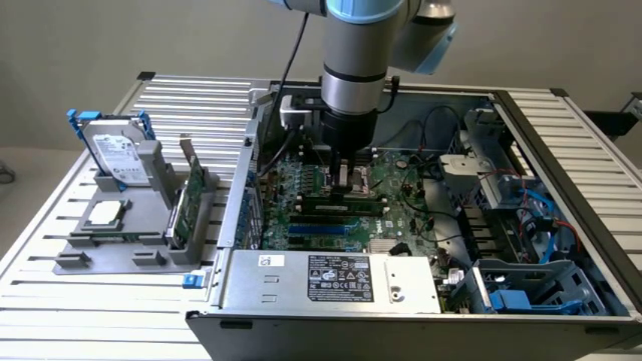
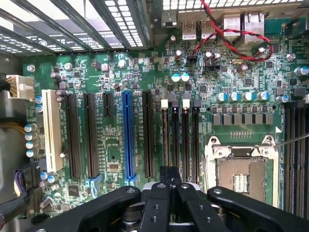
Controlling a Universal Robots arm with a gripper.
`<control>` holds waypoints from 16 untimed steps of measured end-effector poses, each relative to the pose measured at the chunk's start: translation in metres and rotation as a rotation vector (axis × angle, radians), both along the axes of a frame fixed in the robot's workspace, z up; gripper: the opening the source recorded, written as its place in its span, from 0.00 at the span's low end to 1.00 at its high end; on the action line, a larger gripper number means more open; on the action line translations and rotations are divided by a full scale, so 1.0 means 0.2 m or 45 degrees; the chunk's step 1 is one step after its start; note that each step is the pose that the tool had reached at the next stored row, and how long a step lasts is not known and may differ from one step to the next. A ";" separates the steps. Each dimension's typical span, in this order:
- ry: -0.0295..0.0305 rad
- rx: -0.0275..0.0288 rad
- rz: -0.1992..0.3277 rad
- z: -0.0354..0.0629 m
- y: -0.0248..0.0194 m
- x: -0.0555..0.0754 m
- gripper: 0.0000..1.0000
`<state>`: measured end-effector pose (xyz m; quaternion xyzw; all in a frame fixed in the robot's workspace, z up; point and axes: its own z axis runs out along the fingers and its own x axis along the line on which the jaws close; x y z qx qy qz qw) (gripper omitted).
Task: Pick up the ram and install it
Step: 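Press down the ram until it locks into place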
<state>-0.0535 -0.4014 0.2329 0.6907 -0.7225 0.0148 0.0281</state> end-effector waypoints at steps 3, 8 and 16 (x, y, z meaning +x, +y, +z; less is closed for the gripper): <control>0.0001 0.0022 0.000 -0.011 0.000 0.00 0.11; 0.0002 0.0040 0.000 -0.022 0.000 0.00 0.11; 0.0004 0.0043 0.000 -0.044 -0.001 0.00 0.11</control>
